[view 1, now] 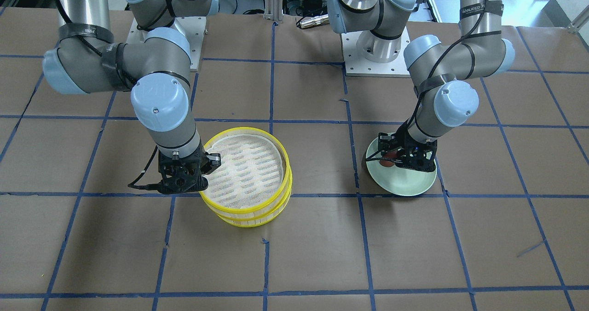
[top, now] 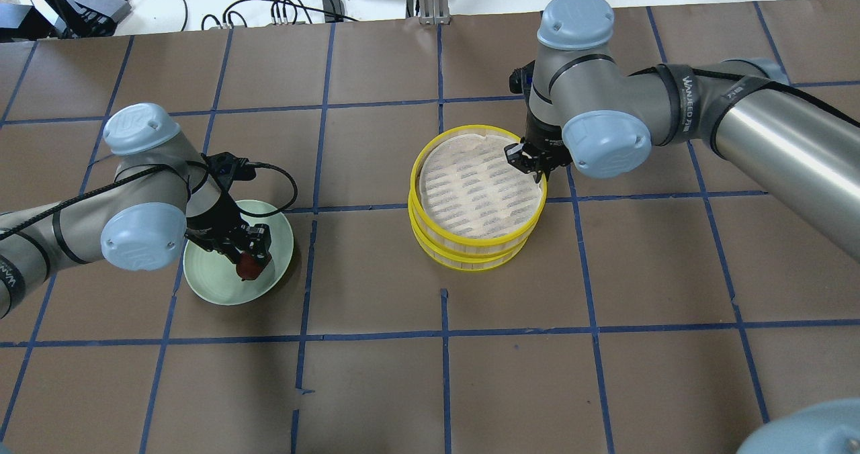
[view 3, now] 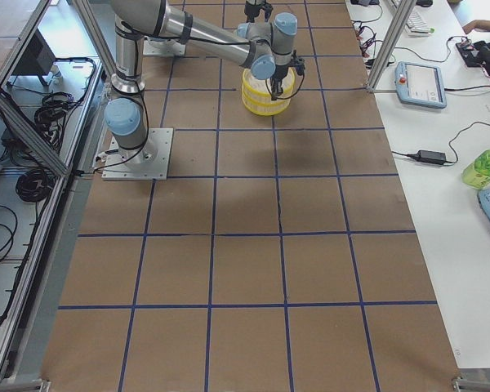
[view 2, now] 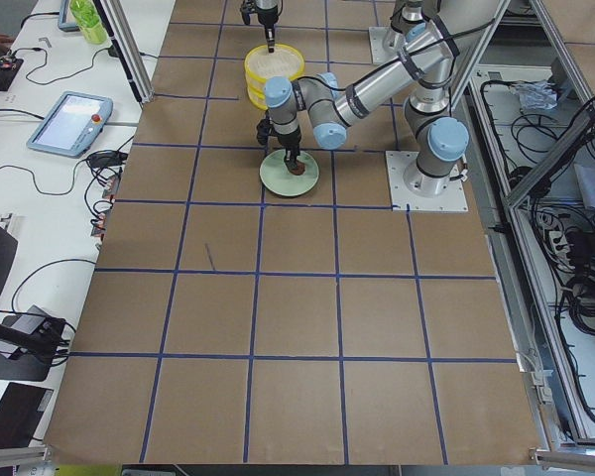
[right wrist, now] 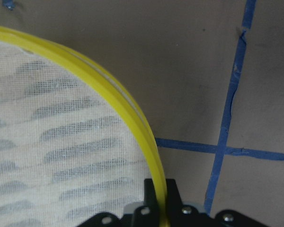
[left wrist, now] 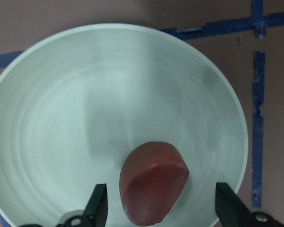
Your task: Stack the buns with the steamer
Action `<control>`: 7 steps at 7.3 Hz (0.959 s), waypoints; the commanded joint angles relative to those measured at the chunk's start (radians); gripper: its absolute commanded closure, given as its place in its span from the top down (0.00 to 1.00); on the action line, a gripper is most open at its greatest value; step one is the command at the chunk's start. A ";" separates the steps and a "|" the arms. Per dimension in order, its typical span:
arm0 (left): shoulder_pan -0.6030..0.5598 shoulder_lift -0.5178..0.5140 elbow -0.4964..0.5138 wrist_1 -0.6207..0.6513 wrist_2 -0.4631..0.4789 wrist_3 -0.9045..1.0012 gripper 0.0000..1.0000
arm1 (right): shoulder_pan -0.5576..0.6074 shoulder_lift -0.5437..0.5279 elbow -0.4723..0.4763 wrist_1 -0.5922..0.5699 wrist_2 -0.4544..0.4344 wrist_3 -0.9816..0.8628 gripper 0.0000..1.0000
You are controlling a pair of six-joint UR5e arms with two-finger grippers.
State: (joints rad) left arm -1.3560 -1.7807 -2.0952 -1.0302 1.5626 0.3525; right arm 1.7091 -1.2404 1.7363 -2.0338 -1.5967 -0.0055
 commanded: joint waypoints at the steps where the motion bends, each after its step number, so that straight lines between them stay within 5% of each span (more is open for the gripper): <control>1: 0.000 -0.005 0.010 0.007 -0.003 -0.001 0.03 | 0.000 0.004 0.000 0.003 0.007 0.004 0.09; 2: -0.002 0.012 0.014 0.010 -0.003 -0.006 0.03 | 0.000 0.007 0.002 0.003 0.011 0.007 0.24; 5: -0.026 0.120 0.113 -0.087 -0.013 -0.032 0.03 | 0.009 -0.001 0.002 0.003 0.018 0.050 0.17; 7: -0.064 0.162 0.208 -0.190 -0.112 -0.140 0.03 | 0.036 -0.002 0.000 0.004 0.015 0.056 0.24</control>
State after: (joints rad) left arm -1.3925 -1.6468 -1.9501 -1.1449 1.5124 0.2753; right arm 1.7262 -1.2423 1.7377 -2.0300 -1.5800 0.0444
